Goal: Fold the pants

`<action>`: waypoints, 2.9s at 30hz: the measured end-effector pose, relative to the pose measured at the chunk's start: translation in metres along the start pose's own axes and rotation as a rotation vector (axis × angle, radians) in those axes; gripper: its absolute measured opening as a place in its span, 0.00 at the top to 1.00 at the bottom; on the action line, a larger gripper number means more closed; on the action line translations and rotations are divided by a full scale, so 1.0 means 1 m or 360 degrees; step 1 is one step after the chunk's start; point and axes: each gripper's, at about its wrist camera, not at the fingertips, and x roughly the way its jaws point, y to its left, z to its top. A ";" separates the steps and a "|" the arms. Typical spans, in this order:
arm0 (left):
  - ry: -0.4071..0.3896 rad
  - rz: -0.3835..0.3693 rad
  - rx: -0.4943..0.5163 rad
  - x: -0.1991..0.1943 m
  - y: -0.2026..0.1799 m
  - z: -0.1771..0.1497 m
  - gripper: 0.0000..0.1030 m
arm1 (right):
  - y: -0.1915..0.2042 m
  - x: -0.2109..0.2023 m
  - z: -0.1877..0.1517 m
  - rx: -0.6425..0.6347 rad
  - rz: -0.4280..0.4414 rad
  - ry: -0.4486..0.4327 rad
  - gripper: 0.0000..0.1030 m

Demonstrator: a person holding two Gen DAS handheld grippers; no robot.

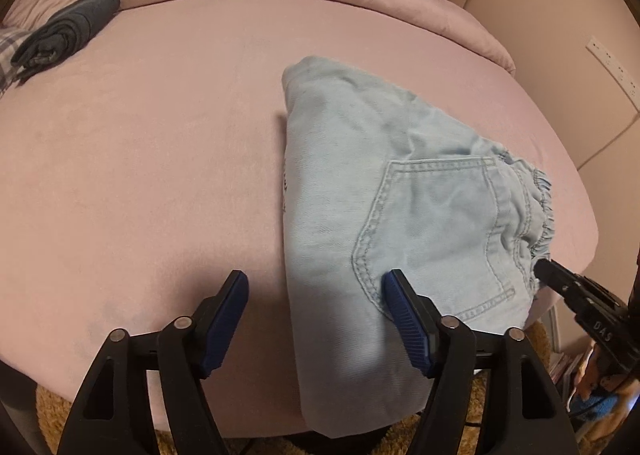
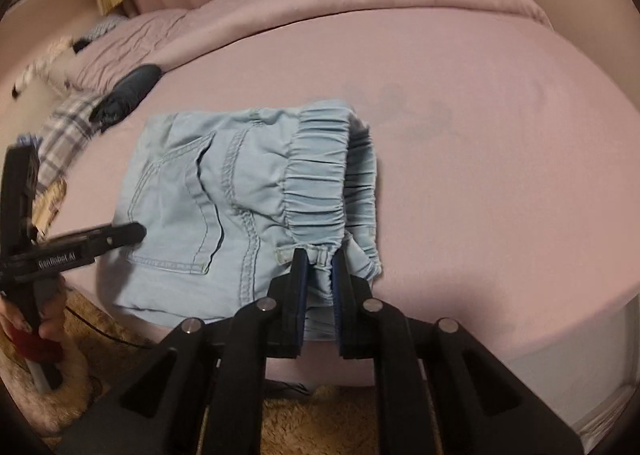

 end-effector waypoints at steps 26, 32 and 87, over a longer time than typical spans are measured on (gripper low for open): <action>-0.0107 -0.0024 -0.0005 0.055 0.008 0.081 0.60 | 0.030 0.056 0.051 -0.0059 -0.0216 -0.0087 0.86; -0.0170 -0.0001 0.0025 0.006 0.002 0.064 0.61 | 0.028 0.028 0.049 -0.0070 -0.0165 -0.0127 0.76; 0.0065 -0.0260 -0.0015 -0.007 0.035 -0.006 0.34 | -0.034 0.001 0.016 0.0247 0.0169 -0.0007 0.08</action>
